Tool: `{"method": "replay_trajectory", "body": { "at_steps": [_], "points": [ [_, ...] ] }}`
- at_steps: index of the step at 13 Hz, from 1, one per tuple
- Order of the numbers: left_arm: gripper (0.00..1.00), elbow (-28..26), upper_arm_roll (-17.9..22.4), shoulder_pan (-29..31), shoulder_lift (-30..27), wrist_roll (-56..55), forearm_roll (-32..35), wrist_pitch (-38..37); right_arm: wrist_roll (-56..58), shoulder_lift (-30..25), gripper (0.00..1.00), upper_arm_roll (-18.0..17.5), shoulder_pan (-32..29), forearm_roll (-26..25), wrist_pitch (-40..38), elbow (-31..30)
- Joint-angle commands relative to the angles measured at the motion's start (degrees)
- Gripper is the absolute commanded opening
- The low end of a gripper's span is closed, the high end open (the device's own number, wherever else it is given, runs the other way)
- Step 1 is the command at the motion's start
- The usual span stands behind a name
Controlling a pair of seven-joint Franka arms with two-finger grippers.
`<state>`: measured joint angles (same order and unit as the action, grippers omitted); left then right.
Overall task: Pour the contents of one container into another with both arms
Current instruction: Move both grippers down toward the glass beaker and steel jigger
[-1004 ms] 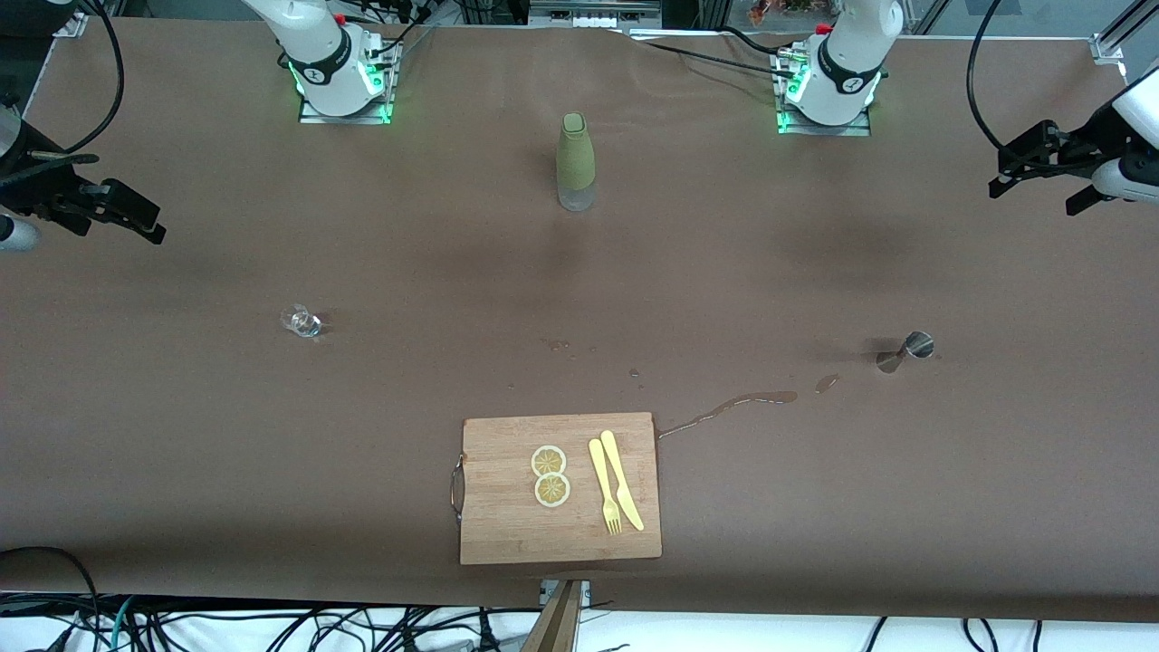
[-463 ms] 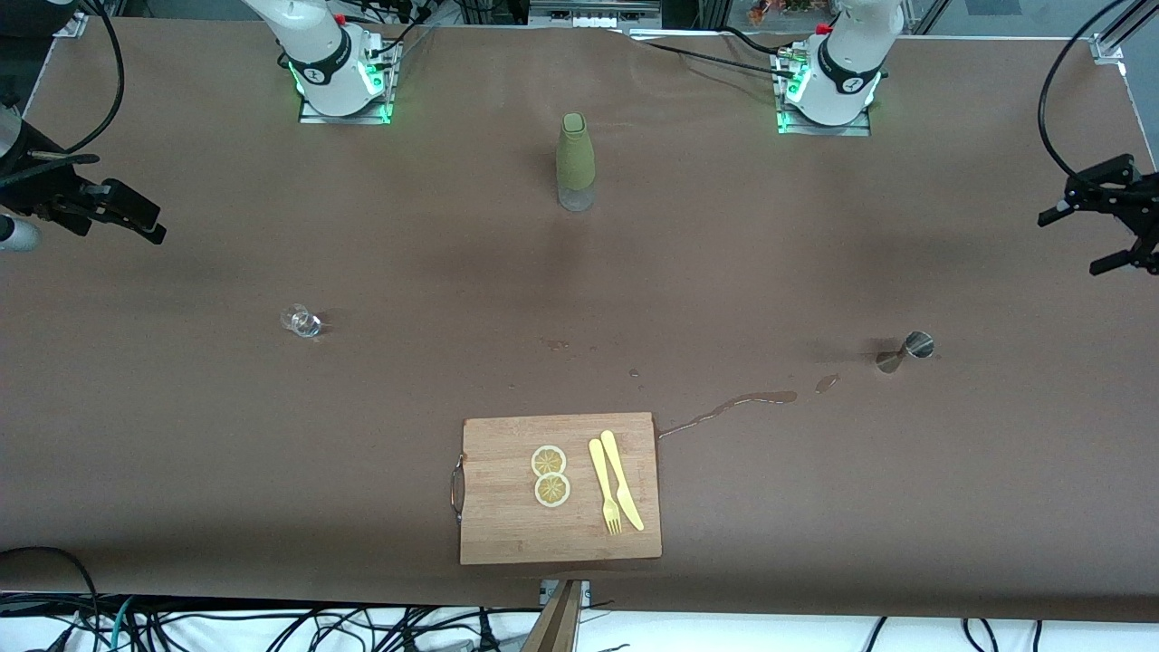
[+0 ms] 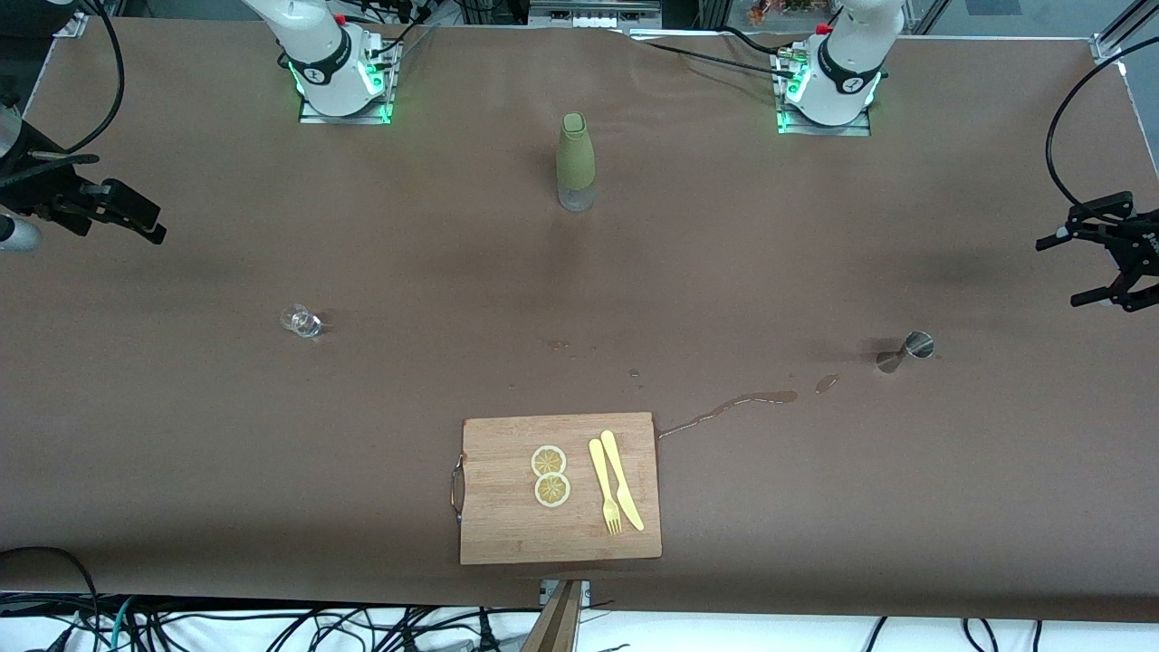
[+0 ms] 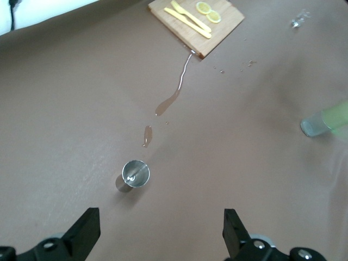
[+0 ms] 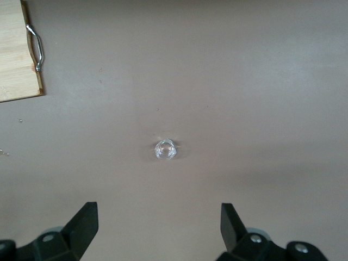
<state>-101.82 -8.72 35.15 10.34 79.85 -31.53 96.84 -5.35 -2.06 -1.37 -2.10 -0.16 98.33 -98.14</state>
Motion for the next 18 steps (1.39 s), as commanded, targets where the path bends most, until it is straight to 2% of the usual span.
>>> {"method": "replay_trajectory", "body": {
  "at_steps": [1,4,6,7,9,11,14,18],
  "points": [
    [1.0,0.8,-0.6,2.5,3.6,9.7,-4.1,-0.1,6.4,-0.1,1.0,0.1,-0.3,0.3,-0.5,-0.6],
    [1.0,0.7,-0.6,3.9,7.0,15.7,-6.7,-0.5,16.2,0.7,1.0,0.5,-0.8,0.3,-1.2,-0.6],
    [1.0,0.7,-0.6,4.1,7.4,15.9,-7.1,-0.6,22.0,1.6,1.0,1.0,-0.8,0.6,-2.8,-0.5],
    [1.0,0.7,-0.6,4.1,7.5,15.9,-7.1,-0.6,27.9,2.4,1.0,1.2,-0.8,0.7,-2.9,-0.5],
    [1.0,0.7,-0.6,4.5,8.1,16.2,-7.4,-0.9,49.2,5.2,1.0,2.2,-1.5,0.9,-3.0,0.1],
    [1.0,0.7,-0.7,4.8,8.2,16.3,-7.8,-1.6,61.8,7.4,1.0,4.1,-2.8,1.6,-3.1,0.0],
    [1.0,0.5,-0.7,4.8,11.4,26.5,-10.4,-1.7,80.7,11.5,1.0,4.8,-7.0,9.6,-3.3,0.0],
    [1.0,0.5,-0.6,5.8,15.3,35.2,-10.2,-3.7,104.7,21.5,1.0,4.9,-15.0,25.3,-3.4,0.1]
  ]
}}
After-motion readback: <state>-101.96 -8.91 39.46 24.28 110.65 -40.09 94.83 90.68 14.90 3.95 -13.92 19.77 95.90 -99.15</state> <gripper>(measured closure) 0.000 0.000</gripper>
